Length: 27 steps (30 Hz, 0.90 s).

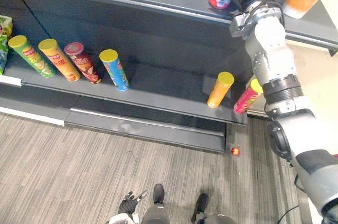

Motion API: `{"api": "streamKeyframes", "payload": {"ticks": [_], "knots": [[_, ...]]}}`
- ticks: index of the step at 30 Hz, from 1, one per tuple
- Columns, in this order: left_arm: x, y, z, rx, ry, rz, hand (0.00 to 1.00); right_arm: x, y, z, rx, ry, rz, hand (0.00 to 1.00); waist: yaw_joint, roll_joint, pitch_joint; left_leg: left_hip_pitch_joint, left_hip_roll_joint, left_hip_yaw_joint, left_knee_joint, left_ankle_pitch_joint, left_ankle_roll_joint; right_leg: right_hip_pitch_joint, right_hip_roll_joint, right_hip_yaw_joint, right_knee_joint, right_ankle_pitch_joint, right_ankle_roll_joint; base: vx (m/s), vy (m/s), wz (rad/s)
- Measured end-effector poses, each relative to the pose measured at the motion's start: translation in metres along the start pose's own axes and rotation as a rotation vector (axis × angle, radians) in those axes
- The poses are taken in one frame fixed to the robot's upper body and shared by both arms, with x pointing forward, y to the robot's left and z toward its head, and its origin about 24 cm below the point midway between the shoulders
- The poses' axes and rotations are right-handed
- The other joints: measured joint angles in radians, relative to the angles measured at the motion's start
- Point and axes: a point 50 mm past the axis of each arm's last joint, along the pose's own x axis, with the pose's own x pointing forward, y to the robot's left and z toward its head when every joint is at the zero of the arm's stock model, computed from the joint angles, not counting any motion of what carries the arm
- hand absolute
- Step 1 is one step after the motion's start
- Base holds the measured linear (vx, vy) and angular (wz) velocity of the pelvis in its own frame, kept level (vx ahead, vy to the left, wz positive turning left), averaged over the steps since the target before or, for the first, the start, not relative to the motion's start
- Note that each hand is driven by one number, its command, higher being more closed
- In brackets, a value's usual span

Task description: Put the gum and the chips on the shelf.

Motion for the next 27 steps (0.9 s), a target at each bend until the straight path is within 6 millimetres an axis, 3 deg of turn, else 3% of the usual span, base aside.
{"api": "streamKeyframes", "payload": {"ticks": [27], "knots": [[0.0006, 0.005, 0.0033, 0.01, -0.009, 0.011, 0.0, -0.0028, 0.0003, -0.0048, -0.007, 0.002, 0.013, 0.0, -0.001, -0.024, 0.026, 0.019, 0.002, 0.017, 0.0, -0.002, -0.002, 0.012, 0.0, 0.014, 0.0, 0.0, 0.0, 0.0, 0.001, 0.0]]}}
